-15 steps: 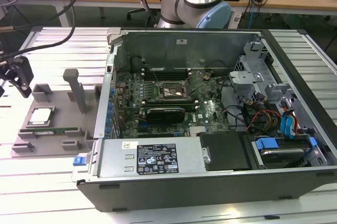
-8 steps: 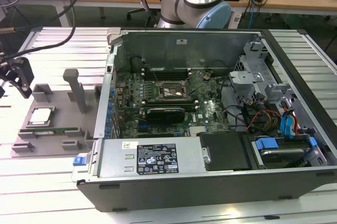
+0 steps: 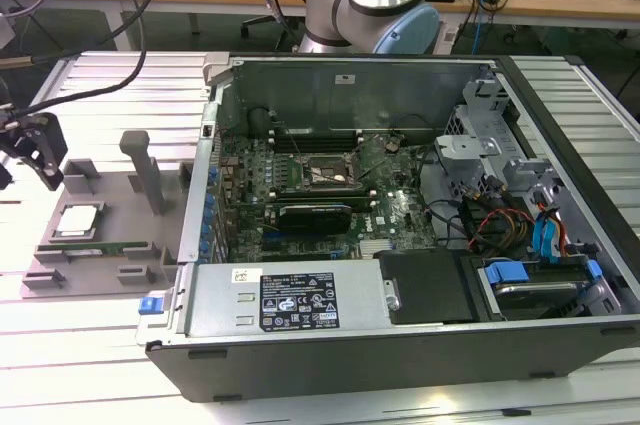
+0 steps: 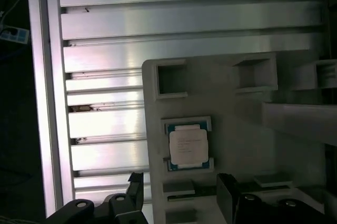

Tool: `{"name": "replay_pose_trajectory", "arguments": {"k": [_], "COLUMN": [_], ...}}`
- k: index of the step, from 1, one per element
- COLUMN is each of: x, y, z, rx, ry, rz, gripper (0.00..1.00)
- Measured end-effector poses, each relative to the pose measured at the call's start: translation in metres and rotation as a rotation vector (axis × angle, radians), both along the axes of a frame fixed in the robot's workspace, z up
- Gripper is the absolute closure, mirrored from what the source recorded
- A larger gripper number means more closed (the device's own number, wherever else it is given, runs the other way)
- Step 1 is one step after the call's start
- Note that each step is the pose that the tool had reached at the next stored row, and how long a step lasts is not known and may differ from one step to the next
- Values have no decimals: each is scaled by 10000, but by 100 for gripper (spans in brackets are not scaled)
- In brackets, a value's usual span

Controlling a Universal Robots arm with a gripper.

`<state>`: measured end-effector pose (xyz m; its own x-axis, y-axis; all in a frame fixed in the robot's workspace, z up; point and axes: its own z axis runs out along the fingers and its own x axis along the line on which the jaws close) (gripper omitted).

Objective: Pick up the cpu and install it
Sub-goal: 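Pick up the cpu and move it towards the insertion slot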

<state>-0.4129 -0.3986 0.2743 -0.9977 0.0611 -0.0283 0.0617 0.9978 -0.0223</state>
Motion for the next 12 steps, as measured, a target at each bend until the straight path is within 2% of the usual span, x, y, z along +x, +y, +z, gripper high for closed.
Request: {"name": "replay_pose_trajectory", "arguments": {"k": [3,4,12], "x": [23,25,71], "y": [0,0,0], "z": [-17,-18,-35], "rx": [-12,-12,-26], "ry": [-1,0,0], "rz": [670,759,777], "gripper": [34,34,34]}}
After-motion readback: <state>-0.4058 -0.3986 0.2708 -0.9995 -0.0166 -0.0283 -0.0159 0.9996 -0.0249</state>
